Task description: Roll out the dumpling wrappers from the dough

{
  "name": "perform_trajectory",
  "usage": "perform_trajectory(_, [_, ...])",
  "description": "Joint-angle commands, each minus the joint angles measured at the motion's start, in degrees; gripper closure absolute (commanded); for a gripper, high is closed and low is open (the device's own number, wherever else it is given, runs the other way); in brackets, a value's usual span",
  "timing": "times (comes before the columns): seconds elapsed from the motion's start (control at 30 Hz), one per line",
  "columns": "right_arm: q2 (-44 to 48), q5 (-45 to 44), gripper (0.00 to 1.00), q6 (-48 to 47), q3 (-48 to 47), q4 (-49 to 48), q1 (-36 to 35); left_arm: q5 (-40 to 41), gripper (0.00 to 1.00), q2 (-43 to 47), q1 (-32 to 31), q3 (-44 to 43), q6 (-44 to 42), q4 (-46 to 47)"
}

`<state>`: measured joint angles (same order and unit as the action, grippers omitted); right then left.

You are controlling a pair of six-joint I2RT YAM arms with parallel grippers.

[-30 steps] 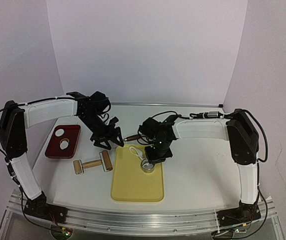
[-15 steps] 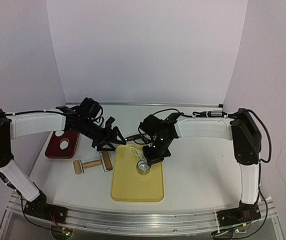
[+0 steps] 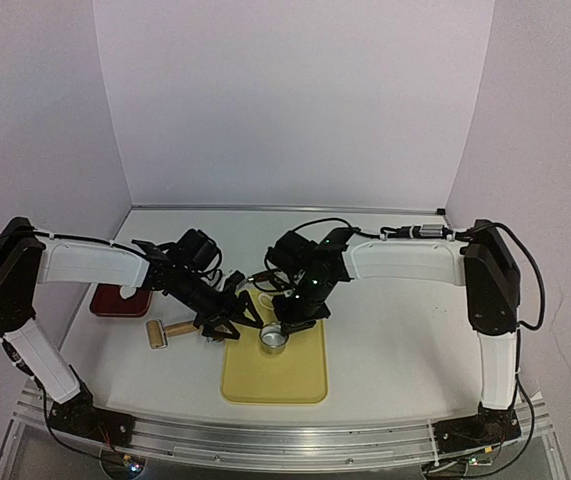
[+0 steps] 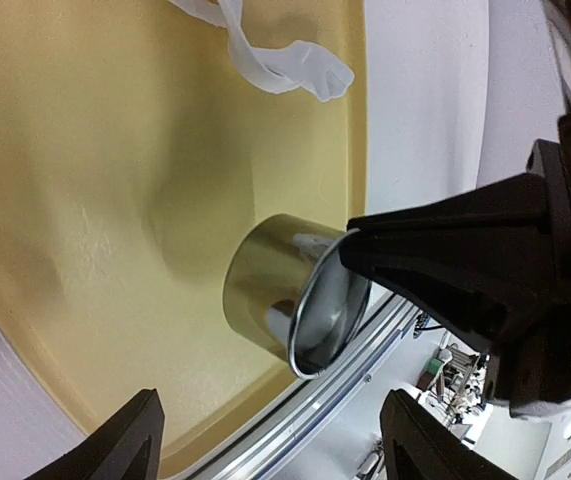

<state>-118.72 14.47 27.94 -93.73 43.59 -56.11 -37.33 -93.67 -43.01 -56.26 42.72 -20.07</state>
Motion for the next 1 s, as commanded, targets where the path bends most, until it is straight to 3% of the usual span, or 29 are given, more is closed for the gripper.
perform_trajectory(0.0, [-0.28,-1.03,1.00,2.49,-2.56,-0.37,-1.53,-0.53,0.23,-2.14,-0.85,0.48,2.29,5.26])
perform_trajectory(0.13, [-0.47,-1.26,1.00,3.10,-2.41,-0.34,-2.38,1.75,0.22,-4.25,-2.77,0.06,2.72,5.33])
perform_trajectory(0.33, [-0.38,-2.28,1.00,4.09,-2.58,-0.34,-3.47,11.21,0.23,-6.97,-5.42,-3.01,3.29,-4.49])
perform_trajectory(0.67, [0.13,-4.14,1.00,4.42,-2.52,-0.36,-4.53,18.63,0.23,-12.49,-11.26,-8.93,2.86,-12.89])
perform_trajectory(0.8, [1.28,-6.34,1.00,5.65,-1.21,-0.11,-4.58,20.62,0.22,-9.49,-11.83,-9.18,3.59,-11.68])
perform_trajectory(0.97, [2.32,-10.49,1.00,6.95,-0.97,2.02,-4.18,23.41,0.20,0.30,-11.83,-6.33,4.27,-7.31])
